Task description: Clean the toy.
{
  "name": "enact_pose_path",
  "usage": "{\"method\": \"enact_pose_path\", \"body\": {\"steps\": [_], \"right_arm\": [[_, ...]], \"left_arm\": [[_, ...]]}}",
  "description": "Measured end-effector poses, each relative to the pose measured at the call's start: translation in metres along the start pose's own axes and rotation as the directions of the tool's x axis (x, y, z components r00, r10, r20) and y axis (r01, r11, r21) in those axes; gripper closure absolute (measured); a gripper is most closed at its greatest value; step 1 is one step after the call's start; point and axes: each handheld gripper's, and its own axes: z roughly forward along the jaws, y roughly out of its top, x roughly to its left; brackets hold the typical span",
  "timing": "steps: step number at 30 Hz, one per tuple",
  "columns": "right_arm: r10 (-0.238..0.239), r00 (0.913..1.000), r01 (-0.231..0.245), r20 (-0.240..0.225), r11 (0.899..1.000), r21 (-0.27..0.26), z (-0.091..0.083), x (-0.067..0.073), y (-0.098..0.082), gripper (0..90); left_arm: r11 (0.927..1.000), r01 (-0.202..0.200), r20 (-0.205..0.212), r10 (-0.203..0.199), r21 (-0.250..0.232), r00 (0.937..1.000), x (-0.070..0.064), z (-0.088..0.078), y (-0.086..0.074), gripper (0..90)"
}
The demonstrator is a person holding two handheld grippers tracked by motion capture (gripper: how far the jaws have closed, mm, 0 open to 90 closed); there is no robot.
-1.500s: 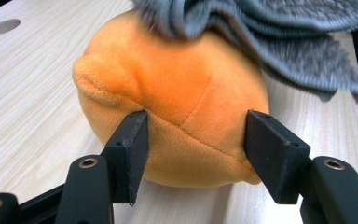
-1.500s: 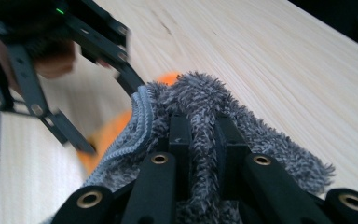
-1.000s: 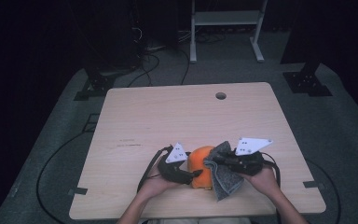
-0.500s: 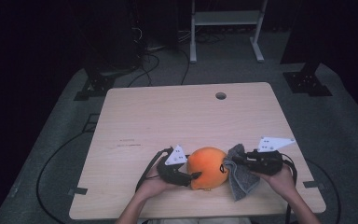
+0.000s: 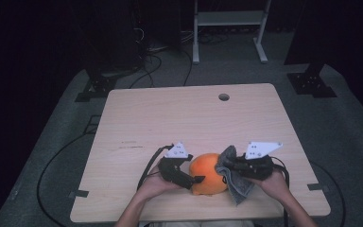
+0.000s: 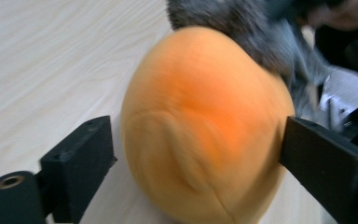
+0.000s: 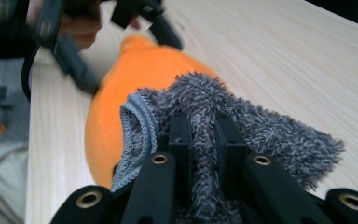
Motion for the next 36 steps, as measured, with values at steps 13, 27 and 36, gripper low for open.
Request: {"method": "enact_pose_path", "body": {"steps": [13, 27, 36], "right_arm": [[-0.030, 0.9970, 0.038, 0.071, 0.992, -0.118, -0.035, 0.000, 0.008, 79.0], [0.098, 0.9946, -0.102, -0.034, 0.986, -0.135, 0.013, -0.019, 0.006, 78.9], [0.087, 0.9958, -0.084, 0.030, 0.993, -0.079, 0.004, -0.014, -0.014, 78.7]], "left_arm": [[0.9122, -0.407, -0.109, 0.401, -0.043, 0.9095, -0.011, 0.009, 0.033, 40.0], [0.9778, -0.201, -0.035, 0.199, -0.059, 0.9794, 0.016, 0.003, 0.009, 12.3], [0.9899, -0.140, -0.073, 0.138, -0.023, 0.9877, 0.011, -0.004, -0.002, 26.7]]}}
